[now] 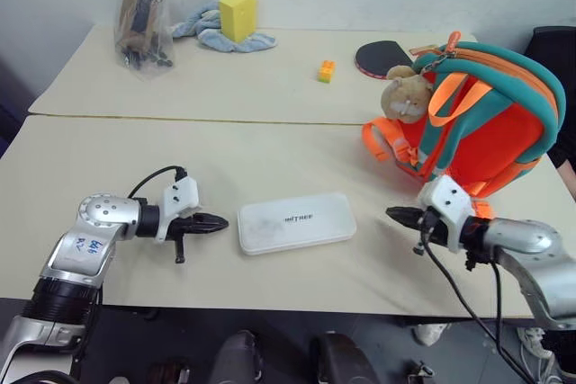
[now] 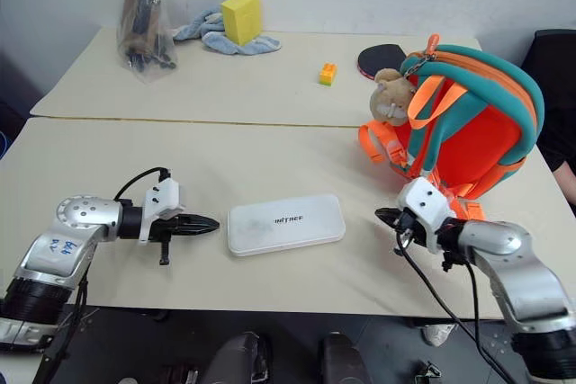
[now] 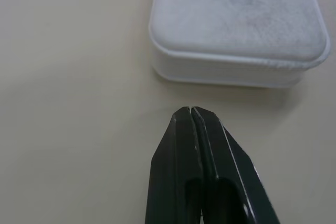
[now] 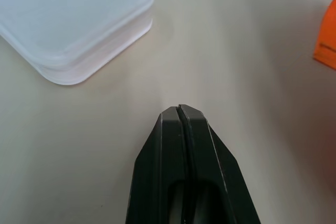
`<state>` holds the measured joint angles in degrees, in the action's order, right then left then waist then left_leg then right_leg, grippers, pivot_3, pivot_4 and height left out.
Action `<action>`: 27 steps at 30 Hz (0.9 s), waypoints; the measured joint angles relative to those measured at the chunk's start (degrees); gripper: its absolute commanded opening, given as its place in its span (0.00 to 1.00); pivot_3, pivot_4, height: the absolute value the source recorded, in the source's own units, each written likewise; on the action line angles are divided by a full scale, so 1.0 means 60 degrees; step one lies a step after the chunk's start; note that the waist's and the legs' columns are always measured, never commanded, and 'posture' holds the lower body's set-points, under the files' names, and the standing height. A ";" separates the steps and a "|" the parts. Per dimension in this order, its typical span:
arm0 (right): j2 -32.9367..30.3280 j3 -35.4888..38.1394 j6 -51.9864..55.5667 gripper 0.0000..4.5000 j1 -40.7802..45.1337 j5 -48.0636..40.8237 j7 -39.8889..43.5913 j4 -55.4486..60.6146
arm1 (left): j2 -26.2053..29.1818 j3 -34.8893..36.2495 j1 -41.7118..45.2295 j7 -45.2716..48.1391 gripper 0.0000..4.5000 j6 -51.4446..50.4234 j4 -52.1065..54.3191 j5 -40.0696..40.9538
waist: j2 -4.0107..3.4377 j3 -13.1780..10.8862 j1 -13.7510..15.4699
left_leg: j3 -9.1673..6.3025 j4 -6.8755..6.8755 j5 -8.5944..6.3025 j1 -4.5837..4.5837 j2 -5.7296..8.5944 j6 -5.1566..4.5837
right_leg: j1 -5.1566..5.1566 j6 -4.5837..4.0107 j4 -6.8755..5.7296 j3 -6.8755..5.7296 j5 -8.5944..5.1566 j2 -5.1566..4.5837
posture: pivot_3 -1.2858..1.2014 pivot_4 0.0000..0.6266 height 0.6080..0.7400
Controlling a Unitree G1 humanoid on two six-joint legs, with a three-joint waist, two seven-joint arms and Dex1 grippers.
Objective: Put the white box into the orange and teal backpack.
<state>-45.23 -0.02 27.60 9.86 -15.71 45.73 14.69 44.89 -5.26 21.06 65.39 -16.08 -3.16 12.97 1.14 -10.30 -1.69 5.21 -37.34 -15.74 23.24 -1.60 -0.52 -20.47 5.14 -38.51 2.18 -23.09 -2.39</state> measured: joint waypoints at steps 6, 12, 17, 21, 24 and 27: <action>0.0326 -0.0571 -0.0114 0.00 0.0369 0.0406 -0.0033 -0.0226 | -0.0225 -0.0283 0.0110 0.0131 0.00 -0.0018 -0.0011 -0.0027 | 0.0000 0.0000 -0.0003 | -0.0001 -0.0002 0.0002 -0.0001 -0.0003 0.0001 | -0.0002 0.0000 -0.0010 -0.0003 0.0000 0.0001 | 0.52 0.24 1.00; 0.0738 -0.0791 0.0212 0.00 0.0058 0.0341 -0.0029 0.0331 | -0.0723 -0.0325 0.0900 -0.0242 0.00 0.0198 -0.0563 -0.0236 | 0.0001 0.0001 0.0032 | -0.0004 -0.0015 0.0002 0.0000 0.0000 -0.0001 | 0.0004 0.0000 -0.0018 -0.0013 0.0000 -0.0004 | 0.52 0.24 1.00; 0.0862 -0.0756 0.0381 0.00 -0.0372 0.0320 -0.0131 0.0736 | -0.0819 -0.0333 0.1064 -0.0332 0.00 0.0496 -0.1112 -0.0420 | 0.0001 0.0001 -0.0009 | -0.0003 -0.0010 0.0004 -0.0003 -0.0004 0.0003 | 0.0000 0.0000 -0.0022 -0.0020 0.0000 -0.0002 | 0.52 0.24 1.00; 0.0862 -0.0654 0.0450 0.00 -0.0583 0.0264 -0.0144 0.0926 | -0.0809 -0.0335 0.1193 -0.0259 0.00 0.0529 -0.1633 -0.0485 | 0.0001 0.0001 0.0006 | -0.0003 -0.0012 0.0005 -0.0004 -0.0004 0.0005 | -0.0001 0.0000 -0.0024 -0.0022 0.0000 -0.0002 | 0.52 0.24 1.00; 0.0757 -0.0650 0.0413 0.00 -0.0676 0.0284 -0.0089 0.0926 | -0.0801 -0.0245 0.1433 -0.0097 0.13 -0.0304 -0.1993 -0.0203 | 0.0001 0.0001 0.0007 | -0.0003 -0.0015 0.0004 -0.0002 -0.0002 0.0004 | -0.0001 0.0000 -0.0027 -0.0022 0.0000 -0.0004 | 0.52 0.24 1.00; 0.0542 -0.0649 0.0358 0.00 -0.0628 0.0374 -0.0027 0.0897 | -0.0753 -0.0113 0.2029 0.0224 0.33 -0.2493 -0.2448 0.0463 | 0.0004 -0.0001 0.0007 | -0.0005 -0.0020 0.0005 -0.0002 -0.0003 0.0004 | -0.0002 -0.0001 -0.0036 -0.0026 -0.0001 -0.0003 | 0.52 0.24 1.00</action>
<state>-41.98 -3.91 29.75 6.09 -13.47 45.57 20.07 40.38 -5.94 33.24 66.74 -31.04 -17.85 15.74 1.16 -10.31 -1.65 5.18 -37.46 -15.71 23.23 -1.62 -0.50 -20.48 5.13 -38.72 2.03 -23.10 -2.41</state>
